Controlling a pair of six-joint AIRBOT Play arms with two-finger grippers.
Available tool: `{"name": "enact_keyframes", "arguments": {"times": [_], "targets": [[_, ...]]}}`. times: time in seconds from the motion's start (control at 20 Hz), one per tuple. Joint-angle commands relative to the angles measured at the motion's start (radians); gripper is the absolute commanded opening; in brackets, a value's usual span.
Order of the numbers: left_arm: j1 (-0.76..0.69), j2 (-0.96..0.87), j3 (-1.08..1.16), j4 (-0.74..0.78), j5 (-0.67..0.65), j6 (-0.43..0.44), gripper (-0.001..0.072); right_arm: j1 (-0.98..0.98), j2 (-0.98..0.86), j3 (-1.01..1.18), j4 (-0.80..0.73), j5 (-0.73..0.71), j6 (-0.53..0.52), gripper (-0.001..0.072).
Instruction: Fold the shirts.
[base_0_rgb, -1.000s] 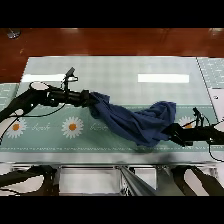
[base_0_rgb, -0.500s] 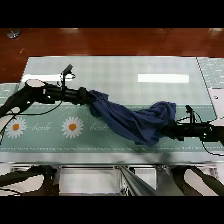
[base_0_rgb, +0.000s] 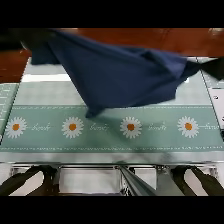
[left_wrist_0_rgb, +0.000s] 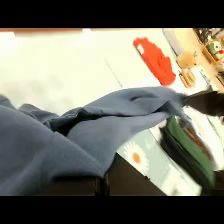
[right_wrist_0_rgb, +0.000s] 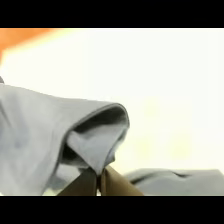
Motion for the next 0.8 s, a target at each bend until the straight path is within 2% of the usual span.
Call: {"name": "enact_keyframes", "arguments": {"times": [0.0, 0.15, 0.3, 0.5, 0.6, 0.75], "targets": [[0.045, 0.113, 0.271, 0.186, -0.041, -0.057, 0.0018, 0.021, 0.135, 0.371, -0.039, -0.031, 0.062, 0.0025], [0.046, 0.226, 0.397, 0.393, -0.051, -0.15, 0.0018, 0.019, 0.22, 0.534, -0.104, -0.037, 0.101, 0.0025], [0.046, 0.357, 0.405, 0.47, -0.078, -0.157, 0.0019, 0.019, 0.289, 0.572, -0.133, -0.045, 0.12, 0.0025], [0.045, 0.451, 0.364, 0.539, -0.161, -0.211, 0.0019, 0.019, 0.308, 0.571, -0.145, -0.014, 0.142, 0.0025], [0.037, 0.482, 0.281, 0.543, -0.175, -0.226, 0.0019, 0.019, 0.306, 0.571, -0.178, 0.034, 0.153, 0.0026], [0.034, 0.503, 0.108, 0.543, -0.179, -0.224, 0.0019, 0.021, 0.308, 0.541, -0.26, 0.206, 0.192, 0.0026]]}}
